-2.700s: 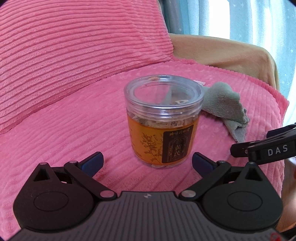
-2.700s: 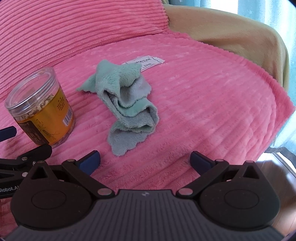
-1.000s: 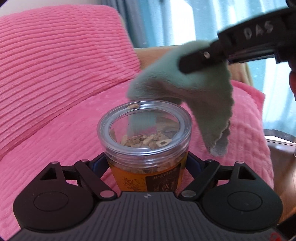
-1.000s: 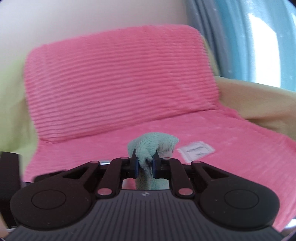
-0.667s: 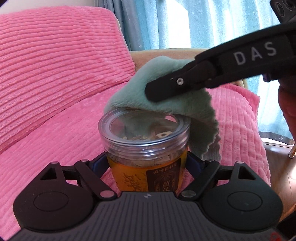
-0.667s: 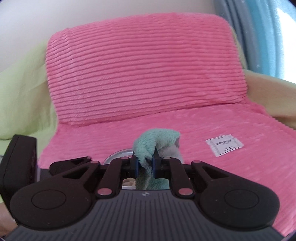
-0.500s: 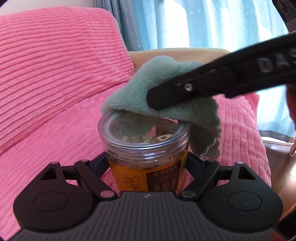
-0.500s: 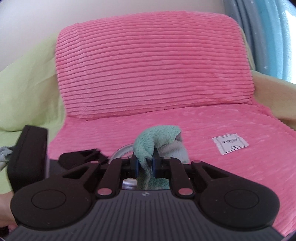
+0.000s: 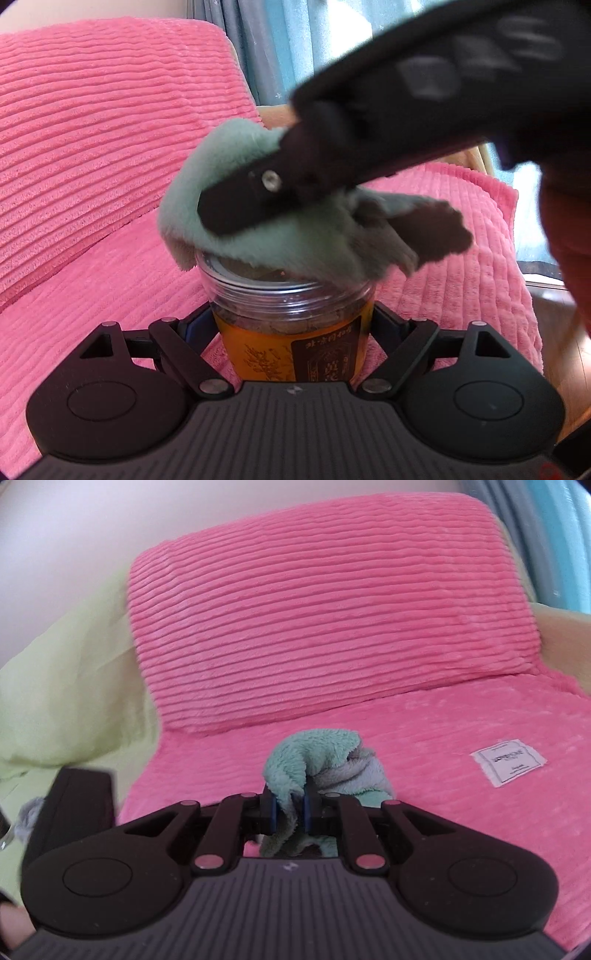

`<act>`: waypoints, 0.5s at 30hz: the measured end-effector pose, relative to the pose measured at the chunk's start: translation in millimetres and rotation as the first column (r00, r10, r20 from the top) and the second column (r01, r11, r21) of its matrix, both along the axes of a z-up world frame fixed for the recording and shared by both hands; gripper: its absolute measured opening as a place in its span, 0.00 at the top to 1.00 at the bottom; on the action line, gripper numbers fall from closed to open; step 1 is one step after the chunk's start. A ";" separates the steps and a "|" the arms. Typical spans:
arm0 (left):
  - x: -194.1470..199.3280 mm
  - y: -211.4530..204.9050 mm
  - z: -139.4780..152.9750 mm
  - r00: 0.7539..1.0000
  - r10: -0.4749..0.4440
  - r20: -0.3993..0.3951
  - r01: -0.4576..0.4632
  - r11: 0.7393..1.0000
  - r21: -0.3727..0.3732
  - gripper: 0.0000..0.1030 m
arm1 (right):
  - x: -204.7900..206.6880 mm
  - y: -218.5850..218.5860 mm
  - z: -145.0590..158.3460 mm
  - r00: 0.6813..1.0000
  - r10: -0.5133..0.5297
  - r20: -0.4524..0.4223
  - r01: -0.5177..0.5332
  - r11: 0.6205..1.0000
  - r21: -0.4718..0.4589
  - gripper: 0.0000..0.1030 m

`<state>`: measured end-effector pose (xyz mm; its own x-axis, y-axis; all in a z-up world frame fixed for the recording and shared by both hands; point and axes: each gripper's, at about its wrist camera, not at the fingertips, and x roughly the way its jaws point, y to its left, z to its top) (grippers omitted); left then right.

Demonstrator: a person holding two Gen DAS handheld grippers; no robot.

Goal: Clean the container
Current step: 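Wipe the jar lid with the cloth in the right tool while the left tool holds the jar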

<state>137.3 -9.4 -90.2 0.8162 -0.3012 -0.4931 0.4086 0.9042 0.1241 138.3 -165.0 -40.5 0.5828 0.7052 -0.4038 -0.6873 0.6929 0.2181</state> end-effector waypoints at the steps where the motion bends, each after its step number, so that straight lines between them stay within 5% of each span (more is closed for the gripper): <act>1: -0.4 0.0 -0.4 1.000 -0.002 0.003 0.002 1.000 0.002 0.17 | 2.7 -1.7 -0.4 1.000 -0.029 0.004 0.029 1.000 0.002 0.90; 6: -0.4 3.5 -2.0 1.000 -0.007 0.003 0.007 1.000 -0.012 0.17 | 9.2 -12.0 -0.6 0.996 -0.092 0.015 0.093 0.996 -0.020 0.90; 15: 2.4 6.4 -3.9 1.000 -0.011 -0.010 0.011 1.000 -0.018 0.17 | -19.8 -22.5 -0.2 0.998 -0.035 0.045 0.039 0.996 -0.085 0.89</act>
<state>139.7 -3.0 -94.1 0.8078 -0.3191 -0.4956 0.4196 0.9018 0.1035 118.6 -187.6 -40.8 0.6263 0.6463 -0.4359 -0.6682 0.7331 0.1270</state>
